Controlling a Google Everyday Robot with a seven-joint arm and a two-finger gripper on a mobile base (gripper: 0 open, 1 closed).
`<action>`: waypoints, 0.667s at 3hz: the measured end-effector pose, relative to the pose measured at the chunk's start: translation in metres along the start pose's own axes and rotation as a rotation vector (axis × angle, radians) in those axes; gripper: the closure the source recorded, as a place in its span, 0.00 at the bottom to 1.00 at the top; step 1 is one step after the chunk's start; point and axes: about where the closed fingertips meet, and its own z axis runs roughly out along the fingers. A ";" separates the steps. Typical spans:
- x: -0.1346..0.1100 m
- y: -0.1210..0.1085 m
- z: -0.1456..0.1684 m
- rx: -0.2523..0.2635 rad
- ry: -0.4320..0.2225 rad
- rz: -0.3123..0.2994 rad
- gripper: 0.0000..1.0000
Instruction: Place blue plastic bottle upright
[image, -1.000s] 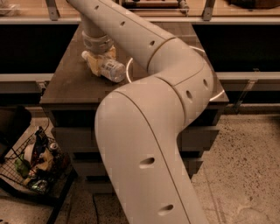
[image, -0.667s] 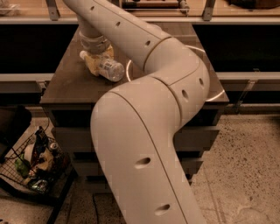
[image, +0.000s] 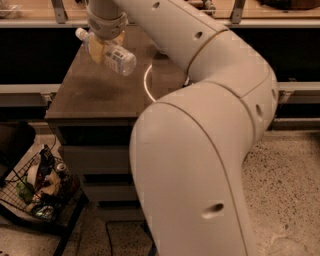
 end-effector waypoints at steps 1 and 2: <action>-0.007 -0.001 -0.023 -0.107 -0.186 -0.029 1.00; -0.006 -0.005 -0.039 -0.245 -0.381 -0.056 1.00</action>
Offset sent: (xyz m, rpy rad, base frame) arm -0.0215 -0.0331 0.0705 0.7074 -0.0705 0.3627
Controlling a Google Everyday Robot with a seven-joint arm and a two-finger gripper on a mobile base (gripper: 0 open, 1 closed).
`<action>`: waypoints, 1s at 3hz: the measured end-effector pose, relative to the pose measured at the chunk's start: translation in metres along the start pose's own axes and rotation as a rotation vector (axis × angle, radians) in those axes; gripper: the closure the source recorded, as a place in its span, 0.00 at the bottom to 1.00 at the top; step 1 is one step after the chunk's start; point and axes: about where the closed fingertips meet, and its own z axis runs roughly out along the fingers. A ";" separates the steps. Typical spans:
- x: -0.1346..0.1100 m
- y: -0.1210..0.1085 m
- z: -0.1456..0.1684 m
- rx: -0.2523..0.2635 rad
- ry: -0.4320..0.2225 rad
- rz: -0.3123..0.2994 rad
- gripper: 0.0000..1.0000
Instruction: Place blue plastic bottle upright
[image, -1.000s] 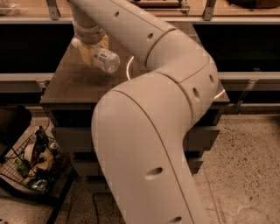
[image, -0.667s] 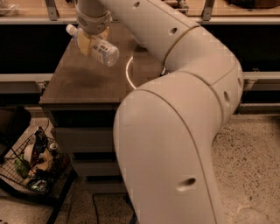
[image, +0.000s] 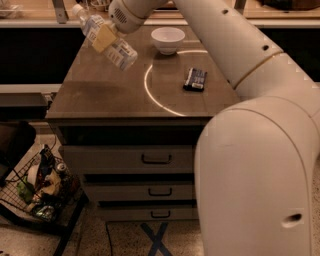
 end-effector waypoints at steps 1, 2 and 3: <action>-0.005 0.005 -0.015 -0.110 -0.167 -0.076 1.00; -0.002 0.010 -0.025 -0.188 -0.342 -0.201 1.00; 0.005 0.016 -0.021 -0.215 -0.442 -0.283 1.00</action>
Offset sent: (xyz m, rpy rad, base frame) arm -0.0291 -0.0253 0.0312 0.4085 -0.2748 0.3891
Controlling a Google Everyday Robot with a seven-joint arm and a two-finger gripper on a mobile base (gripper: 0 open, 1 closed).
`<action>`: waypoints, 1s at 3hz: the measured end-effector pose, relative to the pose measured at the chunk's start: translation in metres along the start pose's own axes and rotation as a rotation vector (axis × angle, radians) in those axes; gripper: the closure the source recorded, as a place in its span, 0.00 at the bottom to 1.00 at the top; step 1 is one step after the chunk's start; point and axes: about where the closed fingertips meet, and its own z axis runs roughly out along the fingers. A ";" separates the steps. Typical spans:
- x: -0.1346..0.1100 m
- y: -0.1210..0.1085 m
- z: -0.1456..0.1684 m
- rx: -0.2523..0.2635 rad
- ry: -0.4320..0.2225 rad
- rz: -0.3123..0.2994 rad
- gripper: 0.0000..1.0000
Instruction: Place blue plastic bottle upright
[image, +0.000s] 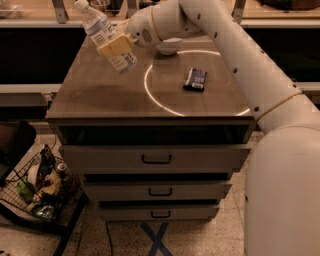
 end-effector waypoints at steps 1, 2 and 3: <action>0.015 0.005 0.006 -0.015 -0.099 0.006 1.00; 0.024 0.009 0.007 0.004 -0.172 0.075 1.00; 0.024 0.012 0.010 0.014 -0.239 0.144 1.00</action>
Offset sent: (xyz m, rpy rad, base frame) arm -0.0069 -0.0108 -0.0378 0.2929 0.1234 -0.0871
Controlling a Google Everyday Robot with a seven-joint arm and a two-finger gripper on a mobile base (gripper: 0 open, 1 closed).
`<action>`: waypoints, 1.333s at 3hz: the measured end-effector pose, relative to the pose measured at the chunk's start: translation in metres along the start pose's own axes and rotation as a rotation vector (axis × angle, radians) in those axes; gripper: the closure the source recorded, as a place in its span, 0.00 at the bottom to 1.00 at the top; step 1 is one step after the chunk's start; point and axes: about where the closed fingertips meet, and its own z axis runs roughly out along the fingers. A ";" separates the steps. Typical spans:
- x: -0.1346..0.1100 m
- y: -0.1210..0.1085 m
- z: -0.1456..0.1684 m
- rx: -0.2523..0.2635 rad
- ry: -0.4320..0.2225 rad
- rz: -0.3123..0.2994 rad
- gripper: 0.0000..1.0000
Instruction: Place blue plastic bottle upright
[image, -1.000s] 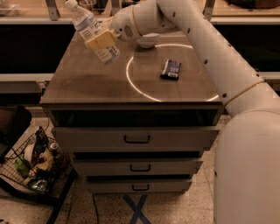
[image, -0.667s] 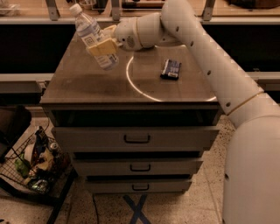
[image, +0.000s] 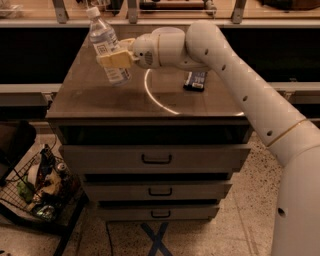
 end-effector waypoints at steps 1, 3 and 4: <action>0.000 0.001 0.001 -0.003 -0.021 0.012 1.00; -0.006 -0.003 0.003 -0.023 -0.070 -0.039 1.00; -0.004 -0.006 0.005 -0.013 -0.082 -0.053 1.00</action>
Offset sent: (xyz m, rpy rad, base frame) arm 0.0023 -0.0051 0.0084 0.0675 -0.0523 0.0245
